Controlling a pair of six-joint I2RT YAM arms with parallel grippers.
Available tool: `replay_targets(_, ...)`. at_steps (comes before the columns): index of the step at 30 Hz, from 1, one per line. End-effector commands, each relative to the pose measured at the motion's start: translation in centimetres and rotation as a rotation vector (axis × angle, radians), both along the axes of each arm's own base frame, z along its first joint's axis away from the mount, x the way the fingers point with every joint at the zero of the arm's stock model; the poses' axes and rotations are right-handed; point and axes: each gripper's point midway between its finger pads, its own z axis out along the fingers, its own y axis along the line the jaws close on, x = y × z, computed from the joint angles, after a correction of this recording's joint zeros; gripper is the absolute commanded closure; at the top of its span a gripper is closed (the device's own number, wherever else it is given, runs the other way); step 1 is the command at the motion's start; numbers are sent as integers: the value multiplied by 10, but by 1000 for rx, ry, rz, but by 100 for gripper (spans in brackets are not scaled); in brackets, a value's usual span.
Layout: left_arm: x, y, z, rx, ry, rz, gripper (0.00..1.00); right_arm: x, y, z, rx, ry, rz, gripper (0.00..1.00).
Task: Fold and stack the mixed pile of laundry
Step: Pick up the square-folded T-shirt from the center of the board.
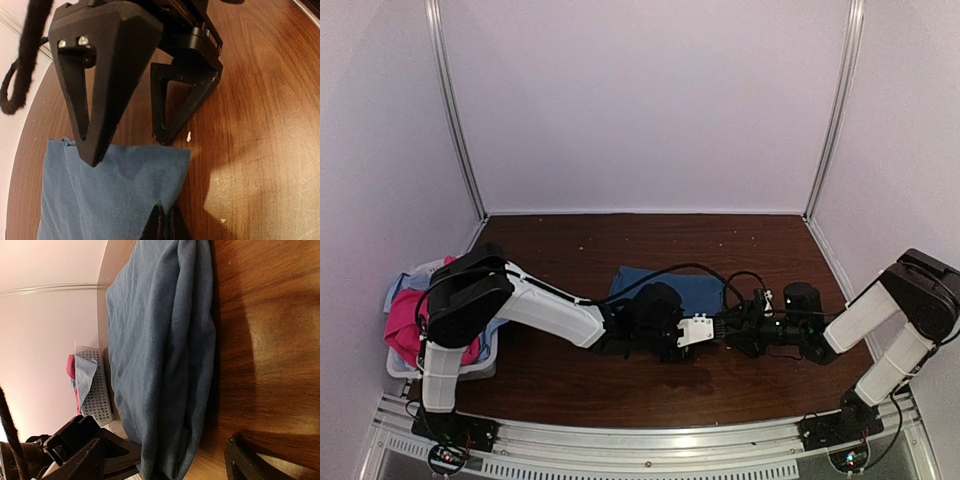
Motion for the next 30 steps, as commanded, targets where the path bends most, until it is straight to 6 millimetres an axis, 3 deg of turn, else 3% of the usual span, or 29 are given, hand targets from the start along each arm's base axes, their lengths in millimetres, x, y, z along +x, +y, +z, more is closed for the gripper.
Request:
replay_targets(1, 0, -18, 42, -127, -31, -14, 100, 4, 12, 8, 68, -14, -4, 20)
replay_targets(14, -13, -16, 44, -135, -49, -55, 100, 26, 35, 0, 175, 10, -10, 40)
replay_targets(23, -15, -16, 46, -139, -58, -63, 100, 42, 33, -11, 143, 11, -42, 52)
replay_targets(30, -20, -16, 45, -111, -78, -77, 100, 51, 35, -19, 84, 12, -25, 73)
